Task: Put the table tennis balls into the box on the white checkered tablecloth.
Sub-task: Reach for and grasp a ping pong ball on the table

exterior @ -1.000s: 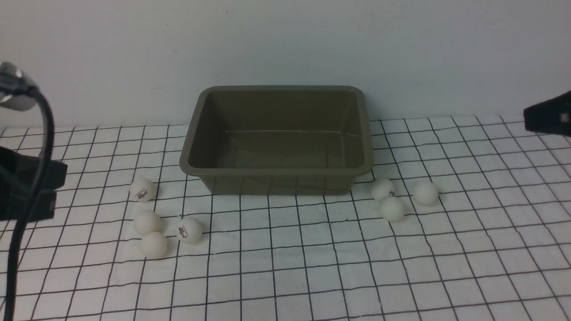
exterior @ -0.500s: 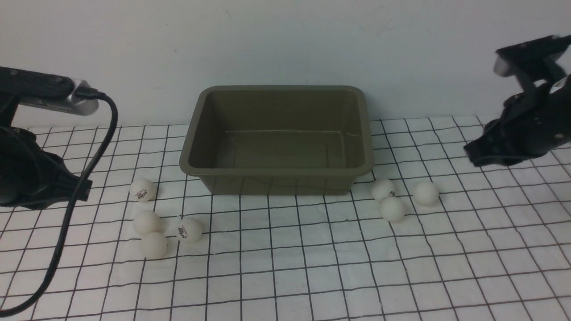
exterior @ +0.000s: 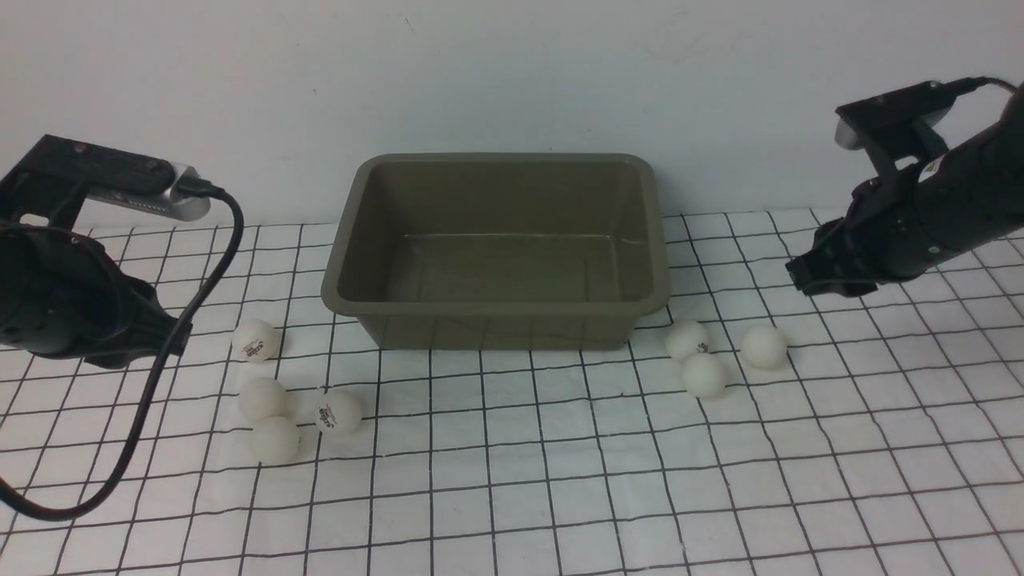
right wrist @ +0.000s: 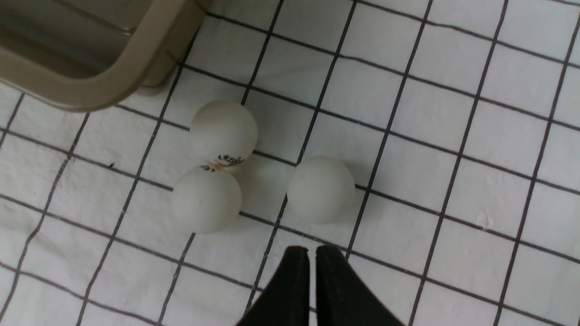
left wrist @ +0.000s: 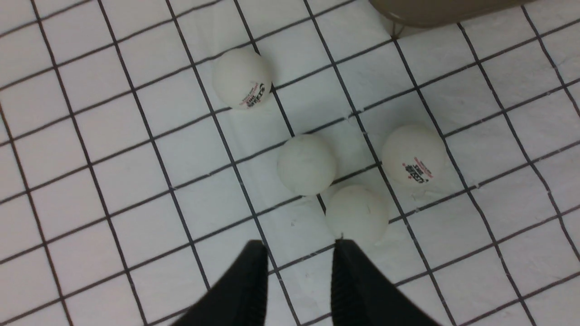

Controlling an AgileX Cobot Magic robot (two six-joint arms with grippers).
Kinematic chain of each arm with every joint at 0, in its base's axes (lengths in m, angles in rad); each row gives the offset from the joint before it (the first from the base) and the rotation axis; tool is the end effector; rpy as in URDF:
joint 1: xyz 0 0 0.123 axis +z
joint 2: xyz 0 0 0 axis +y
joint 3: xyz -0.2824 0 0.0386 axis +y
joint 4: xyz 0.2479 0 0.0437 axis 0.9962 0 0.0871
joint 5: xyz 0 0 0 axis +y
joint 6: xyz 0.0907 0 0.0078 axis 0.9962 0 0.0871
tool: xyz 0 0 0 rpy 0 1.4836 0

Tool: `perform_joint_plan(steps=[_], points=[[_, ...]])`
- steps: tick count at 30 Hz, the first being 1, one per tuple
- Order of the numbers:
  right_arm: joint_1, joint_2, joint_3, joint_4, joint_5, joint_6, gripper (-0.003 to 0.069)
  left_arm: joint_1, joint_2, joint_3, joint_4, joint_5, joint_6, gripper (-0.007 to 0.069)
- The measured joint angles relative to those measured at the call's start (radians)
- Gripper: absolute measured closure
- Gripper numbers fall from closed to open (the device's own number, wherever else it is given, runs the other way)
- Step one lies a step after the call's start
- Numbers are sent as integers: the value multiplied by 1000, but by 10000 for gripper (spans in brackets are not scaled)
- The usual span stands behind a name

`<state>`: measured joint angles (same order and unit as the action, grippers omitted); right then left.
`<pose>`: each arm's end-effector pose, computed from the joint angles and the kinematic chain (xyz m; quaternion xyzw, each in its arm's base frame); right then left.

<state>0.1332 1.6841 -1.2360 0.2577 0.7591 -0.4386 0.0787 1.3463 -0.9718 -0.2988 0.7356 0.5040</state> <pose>0.3477 0.0627 0.2511 -0.2044 0.9474 0.0721 0.2353 0.2701 0.0032 0.2817 0.1235 0.9473 -0.0439 0.2924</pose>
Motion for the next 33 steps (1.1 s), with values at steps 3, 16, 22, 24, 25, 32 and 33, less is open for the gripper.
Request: perform_joint_plan(steps=[3,16,22,24,25,32,33], points=[[0,54,-51,0,11,9,378,0,1,-1,0,-18,16,389],[0,315,-282,-67,181,122,138,0,97,-5,-42,-39,33,300],[0,378,-294,-64,188,128,137,0,97,-6,-49,-39,53,300],[0,391,-295,-47,188,128,137,0,97,-6,-49,-39,54,300],[1,395,-295,-41,187,128,137,0,97,-6,-49,-39,54,300],[13,425,-308,-34,188,116,137,0,97,-6,-52,-39,54,300],[16,429,-311,-34,189,116,137,0,97,-6,-52,-39,54,300]])
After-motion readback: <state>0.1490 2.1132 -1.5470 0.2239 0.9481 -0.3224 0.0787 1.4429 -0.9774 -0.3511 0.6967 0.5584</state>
